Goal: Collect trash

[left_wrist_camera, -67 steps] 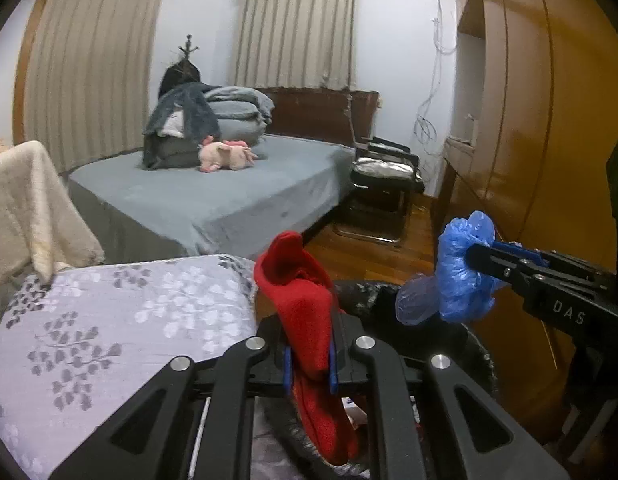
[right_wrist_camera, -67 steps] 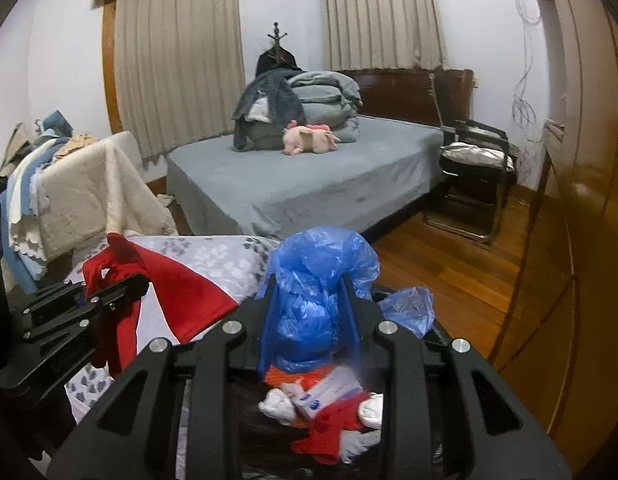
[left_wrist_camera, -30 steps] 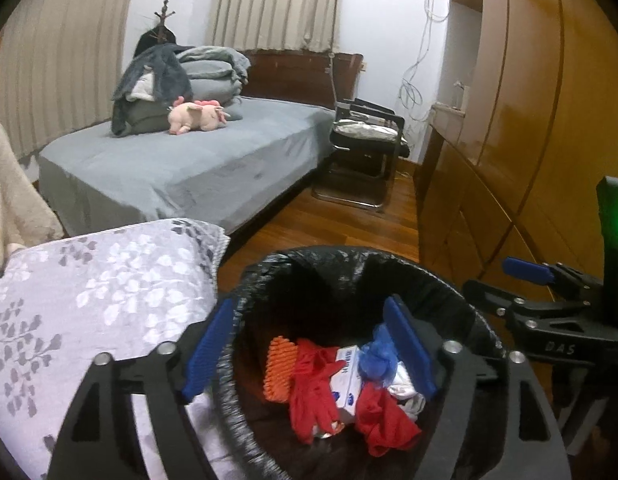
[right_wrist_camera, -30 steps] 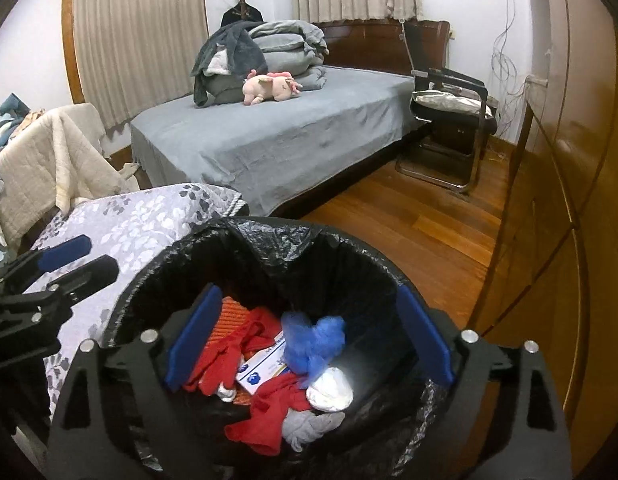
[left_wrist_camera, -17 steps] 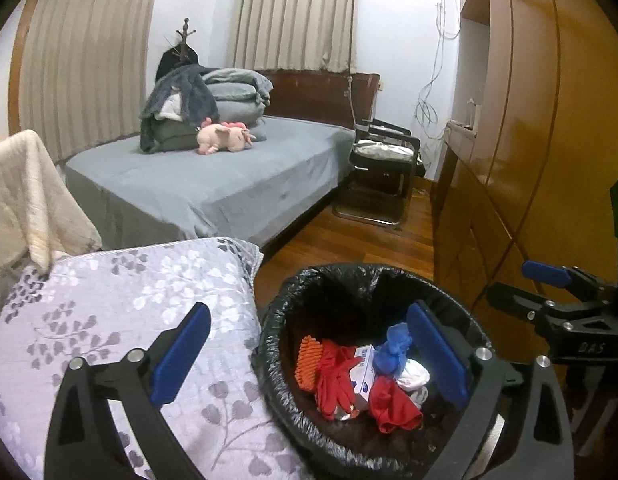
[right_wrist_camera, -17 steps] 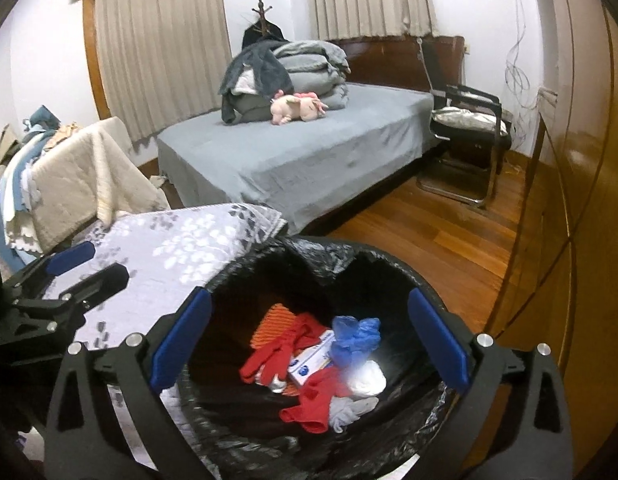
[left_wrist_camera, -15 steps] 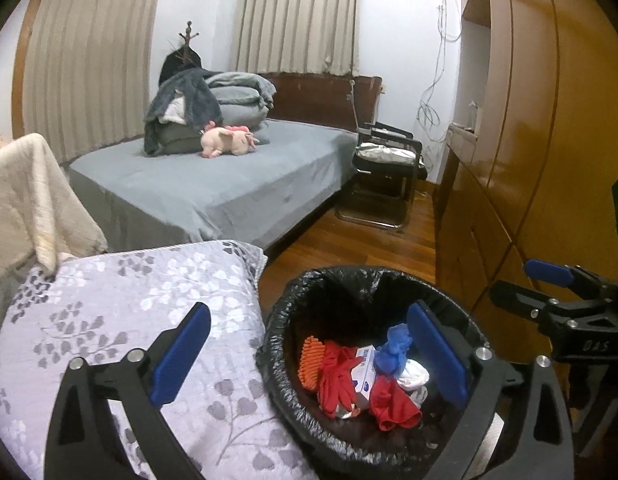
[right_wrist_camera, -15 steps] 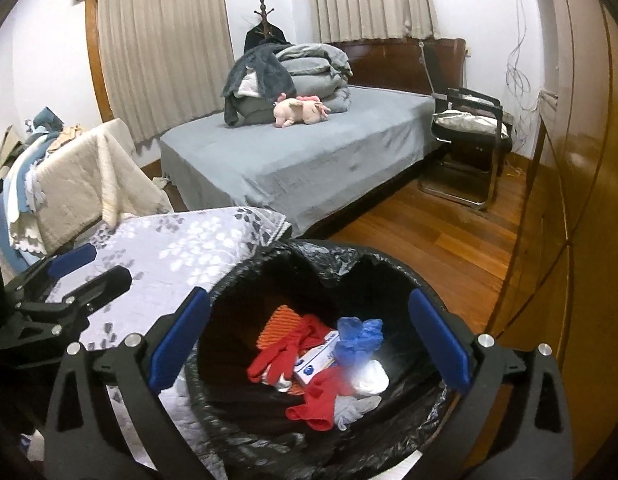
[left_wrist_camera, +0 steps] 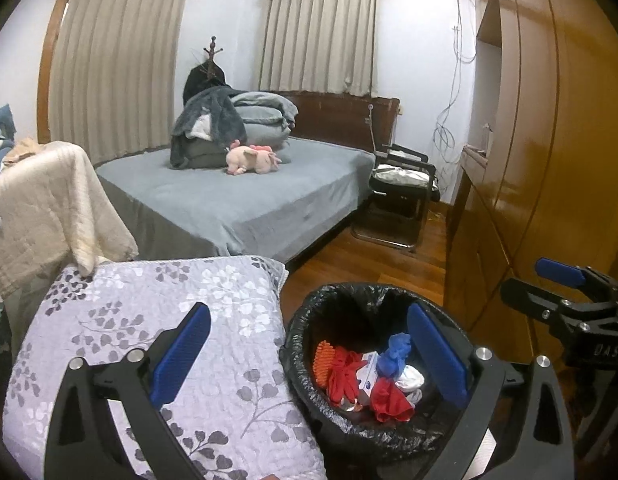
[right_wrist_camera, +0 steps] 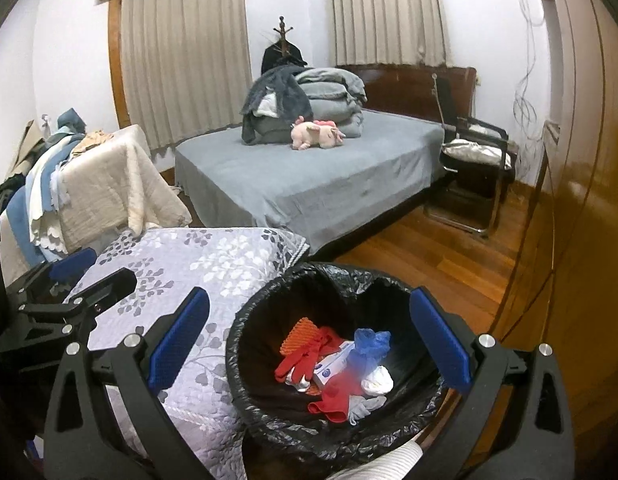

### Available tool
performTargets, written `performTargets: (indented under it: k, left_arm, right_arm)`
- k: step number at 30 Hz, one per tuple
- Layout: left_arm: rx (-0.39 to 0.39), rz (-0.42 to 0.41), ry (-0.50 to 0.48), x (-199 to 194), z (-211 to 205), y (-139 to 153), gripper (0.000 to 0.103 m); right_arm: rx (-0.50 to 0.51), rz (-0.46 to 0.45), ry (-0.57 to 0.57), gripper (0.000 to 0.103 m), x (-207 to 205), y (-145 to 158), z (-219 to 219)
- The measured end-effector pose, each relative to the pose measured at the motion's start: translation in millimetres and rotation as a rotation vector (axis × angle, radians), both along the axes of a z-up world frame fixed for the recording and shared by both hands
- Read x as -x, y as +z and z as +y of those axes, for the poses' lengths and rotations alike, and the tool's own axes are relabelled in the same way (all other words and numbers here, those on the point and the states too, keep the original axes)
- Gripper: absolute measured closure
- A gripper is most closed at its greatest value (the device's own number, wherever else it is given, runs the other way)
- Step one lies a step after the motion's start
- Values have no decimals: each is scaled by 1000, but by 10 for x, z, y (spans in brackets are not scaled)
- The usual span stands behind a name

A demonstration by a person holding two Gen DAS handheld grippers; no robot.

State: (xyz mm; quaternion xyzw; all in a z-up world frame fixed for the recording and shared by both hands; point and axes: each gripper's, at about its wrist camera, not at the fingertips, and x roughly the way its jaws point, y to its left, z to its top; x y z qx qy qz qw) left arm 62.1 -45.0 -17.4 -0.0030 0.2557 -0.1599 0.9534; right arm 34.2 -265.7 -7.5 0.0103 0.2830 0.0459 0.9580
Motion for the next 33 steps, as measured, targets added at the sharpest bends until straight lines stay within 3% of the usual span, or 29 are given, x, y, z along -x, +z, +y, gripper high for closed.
performTargets:
  k: [13,33]
  left_arm:
    - [-12,-57,40,364,137,300,6]
    - [-8,-77,71,520,224,374,6]
  right_arm:
    - [15,-41,28,5,211,190,193]
    - [33,-60,63,5,279,251,370]
